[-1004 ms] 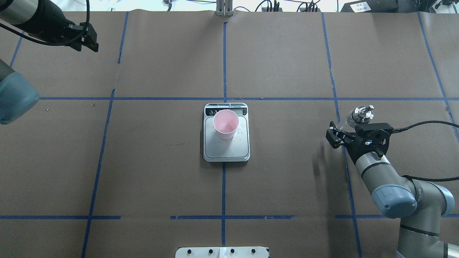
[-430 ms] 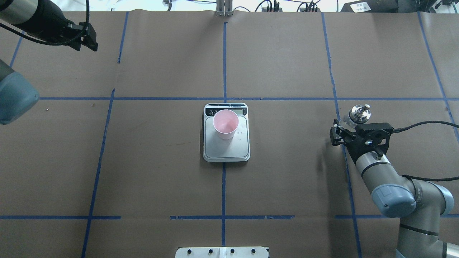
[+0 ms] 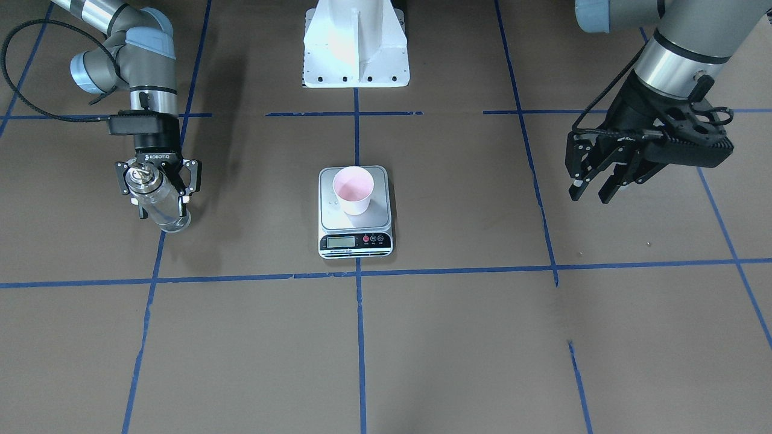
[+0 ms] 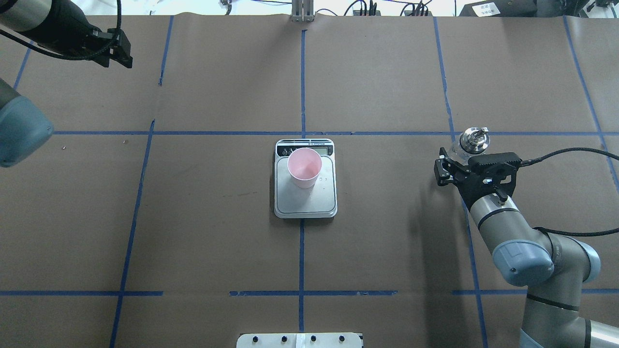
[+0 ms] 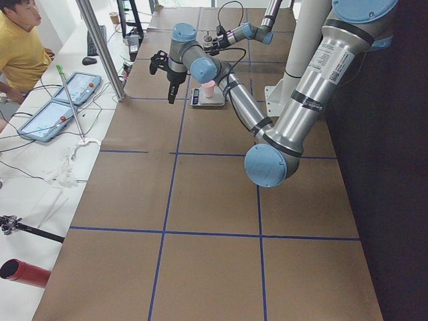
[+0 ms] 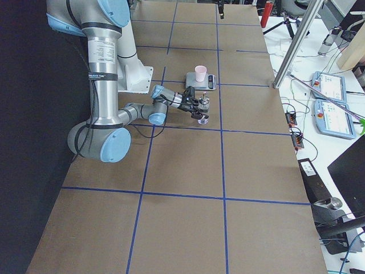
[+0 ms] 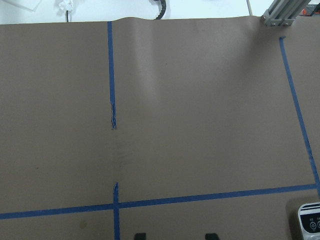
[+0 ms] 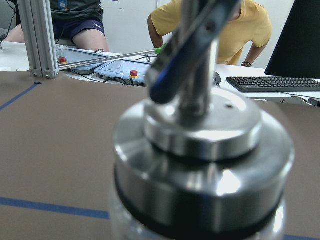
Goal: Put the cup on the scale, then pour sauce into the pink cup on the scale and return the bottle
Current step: 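Carry the bottle with the right gripper over the pink cup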
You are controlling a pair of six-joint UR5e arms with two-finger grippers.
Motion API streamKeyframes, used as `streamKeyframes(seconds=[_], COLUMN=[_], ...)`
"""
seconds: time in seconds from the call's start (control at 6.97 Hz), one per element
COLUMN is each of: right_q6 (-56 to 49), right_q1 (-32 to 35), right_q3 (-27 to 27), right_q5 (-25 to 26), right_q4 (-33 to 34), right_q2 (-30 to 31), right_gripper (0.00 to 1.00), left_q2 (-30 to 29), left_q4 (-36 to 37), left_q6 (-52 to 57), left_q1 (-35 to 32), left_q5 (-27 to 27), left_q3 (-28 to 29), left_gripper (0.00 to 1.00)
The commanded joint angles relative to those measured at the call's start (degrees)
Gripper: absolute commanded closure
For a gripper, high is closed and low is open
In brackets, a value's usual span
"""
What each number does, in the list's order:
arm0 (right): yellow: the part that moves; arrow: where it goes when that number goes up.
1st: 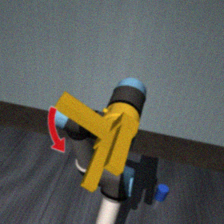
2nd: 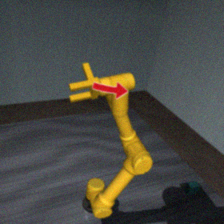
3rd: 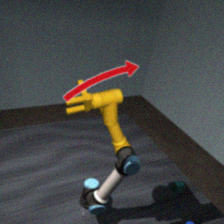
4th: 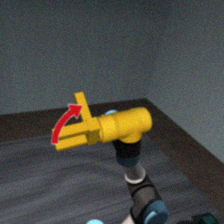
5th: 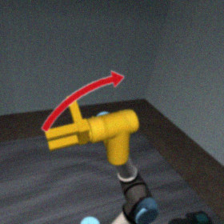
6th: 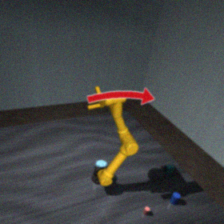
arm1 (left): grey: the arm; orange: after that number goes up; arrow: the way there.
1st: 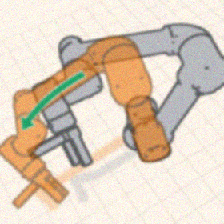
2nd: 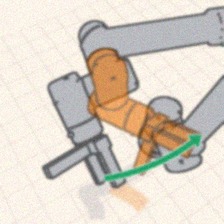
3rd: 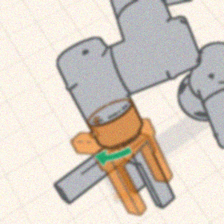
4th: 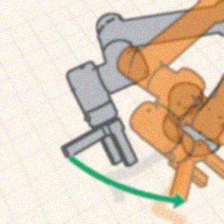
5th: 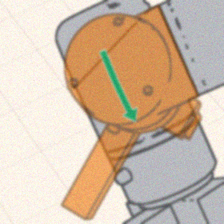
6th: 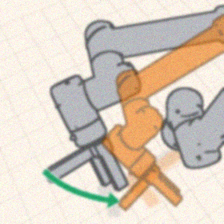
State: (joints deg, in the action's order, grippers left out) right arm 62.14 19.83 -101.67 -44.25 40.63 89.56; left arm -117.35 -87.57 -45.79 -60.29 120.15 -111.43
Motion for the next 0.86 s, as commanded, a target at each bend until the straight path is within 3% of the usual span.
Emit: streamKeyframes(seconds=[0.0,0.29,0.43,0.72], right_q6=[-6.2,-7.5,-8.3,-8.3], right_q1=[-0.1,0.0,-0.1,-0.9], right_q3=[-2.0,-7.4,-8.6,-6.6], right_q5=[-0.5,-0.6,-0.7,-0.4], right_q4=[1.7,19.7,30.4,38.6], right_q2=[-1.1,-7.1,-12.9,-19.2], right_gripper=[1.00,1.00,1.00,1.00], left_q2=[0.4,0.5,0.5,0.5], left_q4=[-0.1,-0.1,-0.1,-0.1], left_q6=[0.0,0.1,0.1,0.1], left_q1=[0.0,0.0,-0.1,-0.1], left_q5=[0.0,0.1,0.2,0.3], left_q3=[0.1,0.1,0.0,0.1], left_gripper=[0.50,0.50,0.50,0.50])
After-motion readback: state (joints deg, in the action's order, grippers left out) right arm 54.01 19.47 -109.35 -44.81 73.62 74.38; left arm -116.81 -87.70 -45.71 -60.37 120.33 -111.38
